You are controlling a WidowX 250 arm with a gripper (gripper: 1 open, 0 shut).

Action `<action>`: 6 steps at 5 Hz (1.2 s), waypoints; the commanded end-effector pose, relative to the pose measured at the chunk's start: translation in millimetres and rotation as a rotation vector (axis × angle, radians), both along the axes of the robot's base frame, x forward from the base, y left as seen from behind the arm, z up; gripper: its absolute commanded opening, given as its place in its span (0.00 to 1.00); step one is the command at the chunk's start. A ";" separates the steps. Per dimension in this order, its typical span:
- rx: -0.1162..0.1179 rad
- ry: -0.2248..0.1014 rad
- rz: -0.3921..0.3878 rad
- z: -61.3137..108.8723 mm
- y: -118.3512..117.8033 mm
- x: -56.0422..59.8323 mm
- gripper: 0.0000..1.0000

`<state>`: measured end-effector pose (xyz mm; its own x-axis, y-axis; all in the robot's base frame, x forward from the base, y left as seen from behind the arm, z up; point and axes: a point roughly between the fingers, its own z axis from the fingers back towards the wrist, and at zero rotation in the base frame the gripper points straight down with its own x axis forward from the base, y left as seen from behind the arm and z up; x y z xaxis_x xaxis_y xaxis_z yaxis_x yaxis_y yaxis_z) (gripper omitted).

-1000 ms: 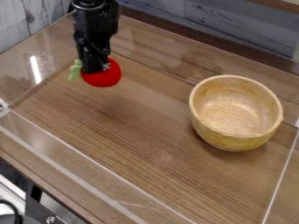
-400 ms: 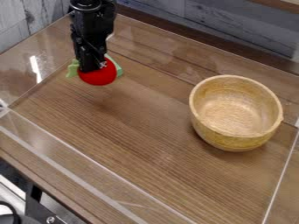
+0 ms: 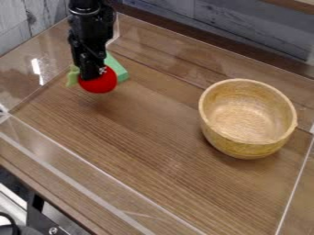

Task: Move the red object to the left side of the table

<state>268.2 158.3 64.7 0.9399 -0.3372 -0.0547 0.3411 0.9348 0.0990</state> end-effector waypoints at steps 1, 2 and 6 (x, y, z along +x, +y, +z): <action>0.013 -0.030 0.014 10.5 12.2 3.2 1.00; 0.000 -0.027 0.026 11.9 13.9 1.4 1.00; -0.047 -0.041 0.088 28.3 19.0 -6.3 1.00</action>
